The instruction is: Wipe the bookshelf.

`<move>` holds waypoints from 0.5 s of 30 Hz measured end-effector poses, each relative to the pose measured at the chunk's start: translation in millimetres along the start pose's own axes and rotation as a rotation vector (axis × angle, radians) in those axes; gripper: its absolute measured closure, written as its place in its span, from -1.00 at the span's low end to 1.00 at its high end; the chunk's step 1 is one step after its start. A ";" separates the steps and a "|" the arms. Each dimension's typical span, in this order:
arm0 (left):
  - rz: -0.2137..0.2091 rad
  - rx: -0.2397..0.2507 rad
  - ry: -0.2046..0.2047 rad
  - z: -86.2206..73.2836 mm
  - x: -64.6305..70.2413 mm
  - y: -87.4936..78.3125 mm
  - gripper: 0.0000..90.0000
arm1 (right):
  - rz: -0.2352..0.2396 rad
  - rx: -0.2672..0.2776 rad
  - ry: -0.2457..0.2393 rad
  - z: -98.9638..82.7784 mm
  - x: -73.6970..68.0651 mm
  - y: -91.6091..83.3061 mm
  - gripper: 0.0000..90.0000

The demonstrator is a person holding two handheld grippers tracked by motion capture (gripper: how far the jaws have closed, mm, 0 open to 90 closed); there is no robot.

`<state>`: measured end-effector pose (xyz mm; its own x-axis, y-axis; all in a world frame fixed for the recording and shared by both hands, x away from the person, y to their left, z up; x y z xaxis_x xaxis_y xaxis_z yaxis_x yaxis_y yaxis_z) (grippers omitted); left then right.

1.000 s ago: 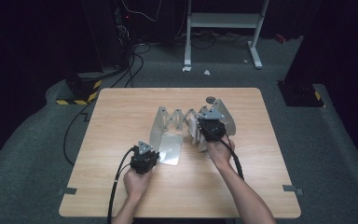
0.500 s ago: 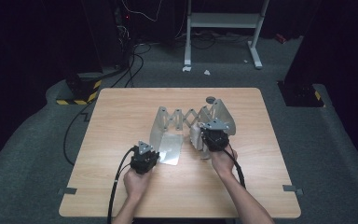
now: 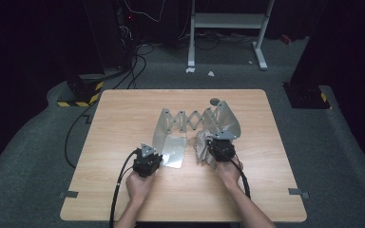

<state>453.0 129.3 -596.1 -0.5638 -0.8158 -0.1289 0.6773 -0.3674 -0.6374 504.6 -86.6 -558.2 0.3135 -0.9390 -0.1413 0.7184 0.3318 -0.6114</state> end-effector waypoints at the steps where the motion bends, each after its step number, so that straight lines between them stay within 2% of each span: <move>1: 0.000 0.000 0.000 0.0 0.0 0.0 0.81 | 0.002 -0.006 0.005 -2.5 1.6 1.2 0.85; 5: 0.000 0.000 0.001 0.0 -0.2 0.0 0.81 | 0.003 -0.004 0.015 -4.4 3.9 -1.6 0.85; 15: 0.001 0.001 0.002 0.1 -0.5 0.0 0.81 | 0.023 0.055 0.031 11.6 8.4 -29.1 0.85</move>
Point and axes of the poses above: each handheld gripper's, and its own axes: y roughly forward along the jaws, z roughly out of its top, x roughly to its right, the point moved 10 cm from there along y, roughly forward along the jaws, and after that the axes turned 14 degrees about y, right-handed, at the moved point
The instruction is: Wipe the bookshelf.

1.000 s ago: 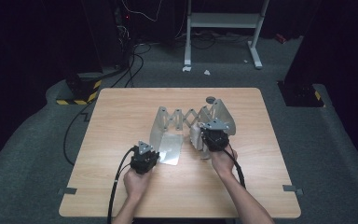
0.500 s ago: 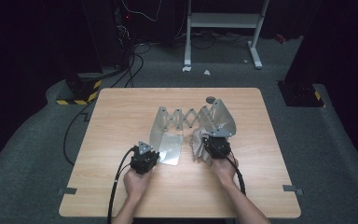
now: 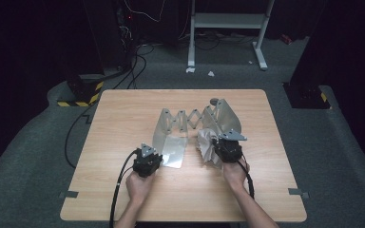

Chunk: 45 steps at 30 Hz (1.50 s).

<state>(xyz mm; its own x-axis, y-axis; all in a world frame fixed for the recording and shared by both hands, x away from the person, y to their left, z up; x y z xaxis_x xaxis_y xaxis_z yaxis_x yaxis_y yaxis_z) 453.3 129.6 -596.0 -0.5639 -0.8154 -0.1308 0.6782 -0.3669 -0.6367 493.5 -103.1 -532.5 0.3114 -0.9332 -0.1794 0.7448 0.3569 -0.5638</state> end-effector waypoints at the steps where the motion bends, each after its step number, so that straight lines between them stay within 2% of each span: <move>1: 0.000 0.000 0.000 0.0 0.0 0.0 0.81 | 0.000 0.008 -0.002 2.0 0.0 -3.2 0.85; 7: -0.001 -0.001 -0.002 0.0 0.4 0.0 0.81 | 0.015 0.079 -0.029 25.7 -4.9 -25.7 0.85; 11: 0.000 0.000 0.000 0.0 0.0 0.0 0.81 | 0.015 0.108 -0.047 43.5 -8.3 -34.4 0.85; 12: 0.000 0.000 0.000 0.0 0.0 0.0 0.81 | 0.015 0.108 -0.047 43.5 -8.3 -34.4 0.85; 16: -0.001 0.000 -0.001 0.0 0.0 0.0 0.81 | 0.004 0.133 -0.082 62.6 -15.1 -35.4 0.85; 22: -0.001 -0.001 -0.001 -0.1 0.0 0.0 0.81 | -0.002 0.129 -0.126 77.6 -26.3 -25.1 0.85; 29: -0.002 -0.002 -0.001 -0.2 -0.1 -0.1 0.81 | -0.003 0.071 -0.133 64.2 -31.9 -5.2 0.85; 38: -0.002 -0.002 -0.001 -0.2 -0.1 -0.1 0.81 | -0.034 -0.014 -0.114 29.0 -15.9 20.7 0.85; 41: -0.002 -0.002 -0.001 -0.2 -0.1 -0.1 0.81 | -0.040 -0.025 -0.126 23.0 -15.2 26.3 0.85; 45: -0.001 0.000 -0.001 0.0 0.0 0.0 0.81 | -0.039 -0.021 -0.128 24.8 -17.8 28.6 0.85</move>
Point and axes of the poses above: each handheld gripper's, and its own axes: y roughly forward along the jaws, z roughly out of its top, x roughly to its right, the point moved 10 cm from there along y, roughly forward along the jaws, and after that the axes turned 14 degrees about y, right-handed, at the moved point
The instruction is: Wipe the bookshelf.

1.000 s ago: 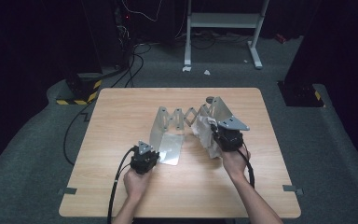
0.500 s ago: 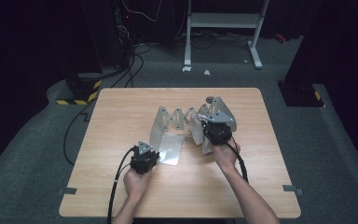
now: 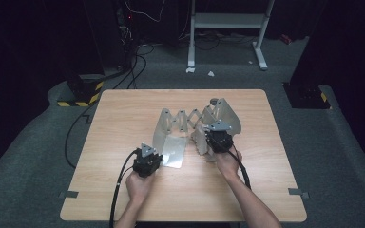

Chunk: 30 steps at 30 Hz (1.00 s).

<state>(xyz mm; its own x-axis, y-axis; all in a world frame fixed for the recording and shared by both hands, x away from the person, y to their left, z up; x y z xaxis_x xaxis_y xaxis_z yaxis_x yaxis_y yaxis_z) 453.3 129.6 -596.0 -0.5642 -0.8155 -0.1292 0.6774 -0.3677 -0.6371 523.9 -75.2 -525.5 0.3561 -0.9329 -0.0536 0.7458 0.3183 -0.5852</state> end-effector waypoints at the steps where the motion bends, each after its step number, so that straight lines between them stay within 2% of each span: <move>1: 0.000 0.000 0.000 0.0 0.0 0.0 0.81 | 0.000 0.005 0.001 2.5 -0.1 -0.7 0.85; 3: 0.000 -0.001 0.001 -0.1 -0.1 -0.1 0.81 | 0.002 0.014 0.002 6.2 -0.1 -2.4 0.85; 5: 0.000 0.001 0.000 0.1 0.1 0.1 0.81 | 0.009 0.045 0.014 21.2 -0.2 -10.6 0.85; 7: -0.001 0.001 -0.001 0.1 0.1 0.1 0.81 | 0.011 0.053 0.014 25.6 -0.3 -12.6 0.85; 8: 0.000 0.001 0.000 0.1 0.1 0.1 0.81 | 0.013 0.067 0.014 37.4 -1.3 -16.7 0.85; 12: -0.001 -0.001 0.001 -0.2 -0.1 -0.1 0.81 | 0.009 0.083 -0.003 51.8 -5.9 -16.7 0.85; 22: -0.002 -0.001 0.001 -0.1 0.0 -0.1 0.80 | 0.026 0.064 -0.018 52.0 -20.4 -7.1 0.85; 28: -0.002 0.000 -0.001 -0.1 0.2 -0.1 0.80 | 0.006 0.083 0.014 63.8 -14.3 -3.1 0.85; 30: -0.002 -0.001 -0.001 -0.1 0.2 -0.1 0.80 | -0.007 0.072 0.019 63.2 -11.0 -0.8 0.85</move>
Point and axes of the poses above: each handheld gripper's, and its own axes: y roughly forward along the jaws, z roughly out of its top, x roughly to its right, the point moved 10 cm from there along y, roughly forward along the jaws, and after that the axes turned 14 degrees about y, right-handed, at the moved point
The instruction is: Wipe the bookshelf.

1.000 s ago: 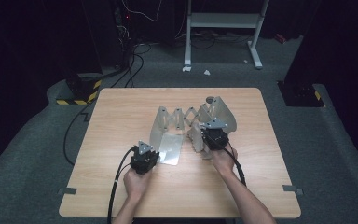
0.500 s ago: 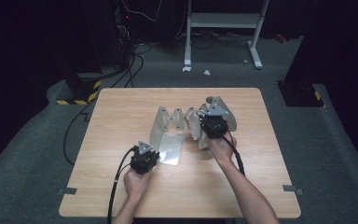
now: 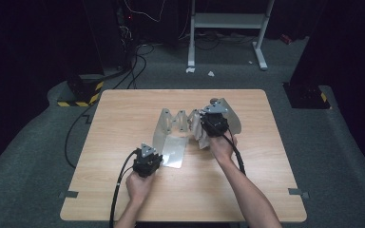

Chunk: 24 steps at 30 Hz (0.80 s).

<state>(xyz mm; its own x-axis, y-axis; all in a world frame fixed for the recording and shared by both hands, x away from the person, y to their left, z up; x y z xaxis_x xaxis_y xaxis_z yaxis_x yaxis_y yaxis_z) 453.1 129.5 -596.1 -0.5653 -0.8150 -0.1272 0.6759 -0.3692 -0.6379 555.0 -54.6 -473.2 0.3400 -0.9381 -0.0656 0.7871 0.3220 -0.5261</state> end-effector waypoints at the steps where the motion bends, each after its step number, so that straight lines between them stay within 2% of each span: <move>1: 0.000 0.000 0.000 0.0 0.0 0.0 0.80 | -0.006 -0.006 -0.001 -1.5 1.4 2.0 0.85; 3: -0.002 -0.001 -0.001 -0.1 0.2 -0.1 0.80 | -0.020 -0.025 -0.014 -7.4 2.0 6.9 0.85; 5: -0.001 0.000 -0.003 0.0 0.5 -0.1 0.81 | -0.037 -0.013 -0.044 -11.6 0.3 9.6 0.85; 8: -0.001 0.000 -0.002 0.0 0.5 -0.1 0.81 | -0.024 -0.003 -0.040 -12.7 -4.1 7.9 0.85; 12: 0.000 0.000 -0.002 0.0 0.5 -0.1 0.81 | -0.038 0.022 -0.066 -15.7 -2.9 6.9 0.85; 17: 0.000 0.001 -0.003 0.0 0.2 -0.1 0.81 | -0.013 0.023 -0.073 -20.2 -7.1 4.5 0.85; 20: -0.003 0.002 -0.004 0.1 0.5 0.0 0.80 | 0.007 -0.022 -0.071 -30.6 -10.1 11.8 0.85; 21: -0.003 0.002 -0.004 0.1 0.5 0.0 0.80 | 0.007 -0.022 -0.071 -30.6 -10.1 11.8 0.85; 22: -0.002 0.002 -0.003 0.1 0.6 0.0 0.80 | 0.023 -0.062 -0.061 -41.2 -11.4 18.9 0.85; 24: -0.002 0.002 -0.003 0.1 0.6 0.0 0.80 | 0.042 -0.095 -0.023 -50.1 -10.5 24.9 0.85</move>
<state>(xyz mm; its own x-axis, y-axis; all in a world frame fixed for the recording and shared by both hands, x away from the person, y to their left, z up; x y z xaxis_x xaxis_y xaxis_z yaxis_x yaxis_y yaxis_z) 452.8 129.0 -596.1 -0.5655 -0.8155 -0.1232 0.6756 -0.3723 -0.6364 545.2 -43.1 -528.1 0.3838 -0.9207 -0.0706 0.7198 0.3462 -0.6017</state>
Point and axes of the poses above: each handheld gripper's, and its own axes: y roughly forward along the jaws, z roughly out of its top, x roughly to its right, the point moved 10 cm from there along y, roughly forward along the jaws, and after that the axes turned 14 degrees about y, right-handed, at the moved point
